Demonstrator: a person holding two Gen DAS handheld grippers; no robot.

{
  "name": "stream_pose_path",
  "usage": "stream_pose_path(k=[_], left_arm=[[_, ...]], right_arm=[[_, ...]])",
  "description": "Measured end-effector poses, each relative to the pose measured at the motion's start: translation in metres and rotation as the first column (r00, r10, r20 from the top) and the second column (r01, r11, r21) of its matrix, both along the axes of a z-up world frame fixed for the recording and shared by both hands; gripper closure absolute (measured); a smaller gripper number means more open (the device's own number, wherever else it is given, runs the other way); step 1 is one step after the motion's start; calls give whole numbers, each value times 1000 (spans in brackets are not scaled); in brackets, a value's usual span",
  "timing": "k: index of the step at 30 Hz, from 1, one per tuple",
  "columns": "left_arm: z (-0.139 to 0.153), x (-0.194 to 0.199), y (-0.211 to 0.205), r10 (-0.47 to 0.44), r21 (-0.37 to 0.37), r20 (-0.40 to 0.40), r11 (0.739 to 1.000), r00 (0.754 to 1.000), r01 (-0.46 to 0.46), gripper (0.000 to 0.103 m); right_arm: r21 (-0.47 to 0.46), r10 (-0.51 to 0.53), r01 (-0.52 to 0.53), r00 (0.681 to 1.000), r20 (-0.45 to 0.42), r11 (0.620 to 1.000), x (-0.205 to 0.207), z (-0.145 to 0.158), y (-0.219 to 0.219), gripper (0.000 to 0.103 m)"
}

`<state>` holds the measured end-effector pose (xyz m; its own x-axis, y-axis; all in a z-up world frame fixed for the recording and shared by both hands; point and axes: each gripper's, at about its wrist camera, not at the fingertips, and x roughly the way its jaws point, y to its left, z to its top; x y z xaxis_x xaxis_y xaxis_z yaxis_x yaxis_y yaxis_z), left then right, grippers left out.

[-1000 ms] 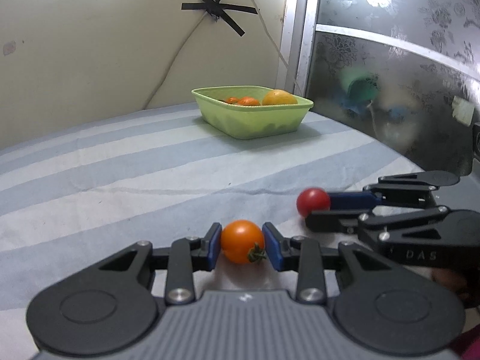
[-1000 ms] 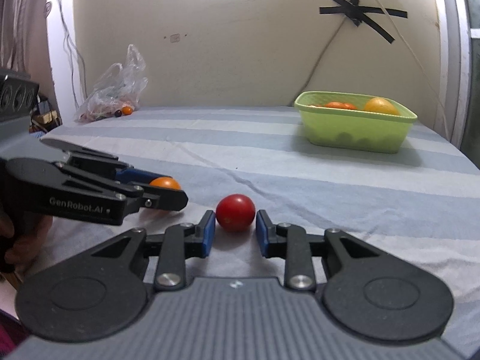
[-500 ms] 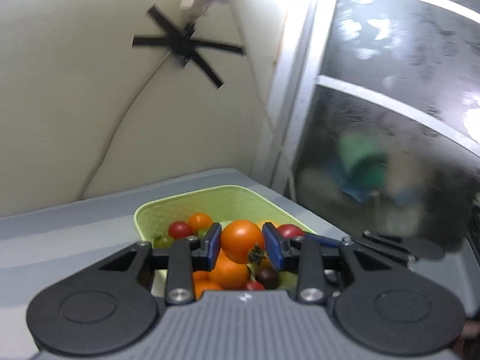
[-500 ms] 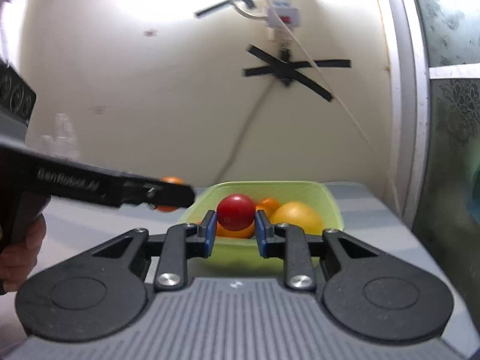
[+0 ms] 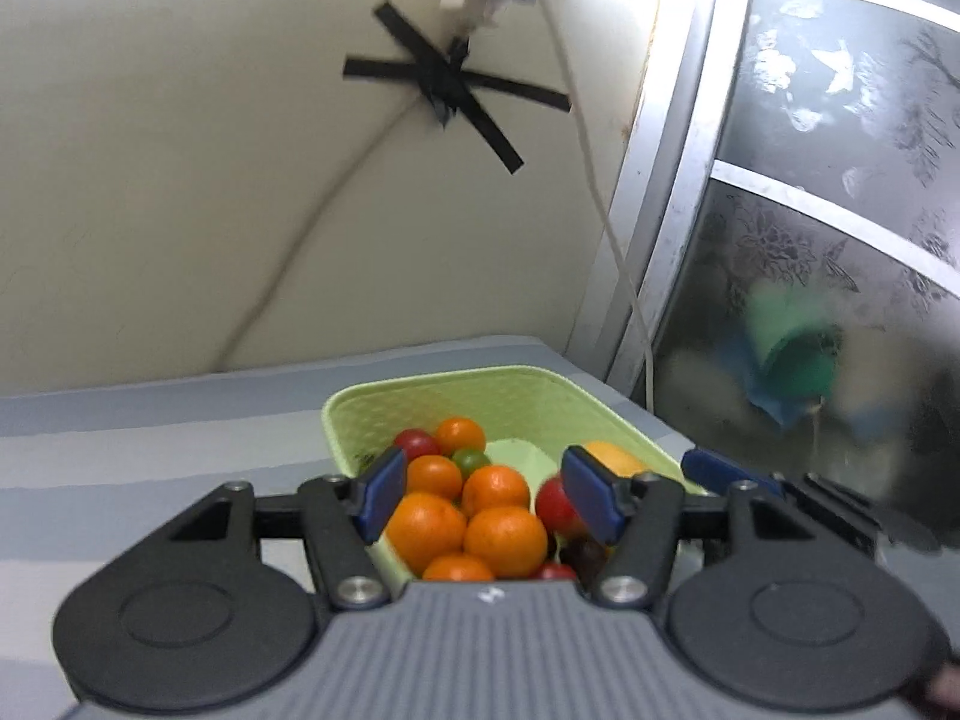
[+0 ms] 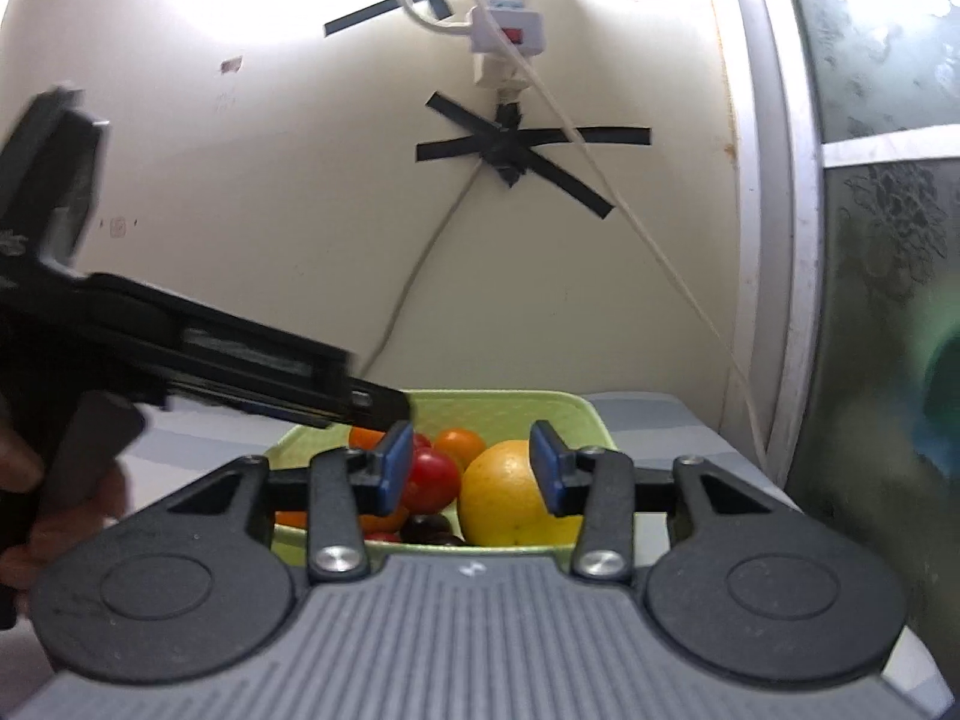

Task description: Organize fruits

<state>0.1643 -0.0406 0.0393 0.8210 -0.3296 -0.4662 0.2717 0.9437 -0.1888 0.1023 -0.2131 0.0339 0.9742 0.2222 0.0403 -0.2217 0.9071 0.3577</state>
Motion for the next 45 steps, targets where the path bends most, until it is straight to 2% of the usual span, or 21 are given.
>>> stream_pose_path(k=[1, 3, 5, 7, 9, 12, 14, 18, 23, 29, 32, 38, 43, 45], left_arm=[[2, -12, -1, 13, 16, 8, 1000, 1000, -13, 27], [5, -37, -1, 36, 49, 30, 998, 999, -37, 17], [4, -61, -3, 44, 84, 41, 995, 998, -48, 16], [0, -80, -5, 57, 113, 22, 992, 998, -59, 10], [-5, -100, -7, 64, 118, -6, 991, 998, -63, 9], [-10, -131, -7, 102, 125, -26, 987, 994, -97, 0], [-11, -152, -6, 138, 127, -31, 983, 990, -133, 0], [-11, -191, -4, 181, 126, -28, 976, 983, -176, 0], [-11, -225, -11, 194, 131, -37, 973, 980, -188, 0], [-5, -261, -23, 241, 135, 12, 961, 970, -241, 0], [-2, -273, -27, 270, 142, 32, 952, 962, -272, 0], [0, -287, -42, 303, 257, 104, 912, 947, -319, 0], [6, -287, -41, 340, 249, 112, 900, 934, -358, 0], [8, -290, -38, 358, 242, 126, 893, 925, -379, 0]], right_arm=[[20, -1, 1, 1000, -2, 1000, -3, -1, -3, 57], [68, 4, -3, 1000, -13, 998, -6, -2, -9, 57], [103, -7, 10, 1000, -28, 995, -14, -4, -12, 57], [134, -2, 10, 998, -60, 991, -24, -11, -12, 57], [180, 13, 5, 995, -99, 984, -38, -18, -12, 56], [282, 65, -20, 986, -152, 959, -63, -31, -11, 56], [332, 106, -35, 974, -199, 943, -78, -39, -6, 56], [352, 178, -83, 952, -248, 932, -112, -48, 4, 56], [377, 227, -124, 943, -243, 918, -154, -50, 11, 55], [396, 259, -148, 934, -244, 906, -187, -48, 13, 52], [419, 279, -158, 928, -246, 894, -200, -51, 13, 52], [384, 257, -155, 939, -230, 910, -220, -50, 17, 50], [397, 260, -147, 933, -248, 906, -217, -56, 20, 49], [399, 256, -142, 935, -247, 906, -217, -56, 20, 41]])
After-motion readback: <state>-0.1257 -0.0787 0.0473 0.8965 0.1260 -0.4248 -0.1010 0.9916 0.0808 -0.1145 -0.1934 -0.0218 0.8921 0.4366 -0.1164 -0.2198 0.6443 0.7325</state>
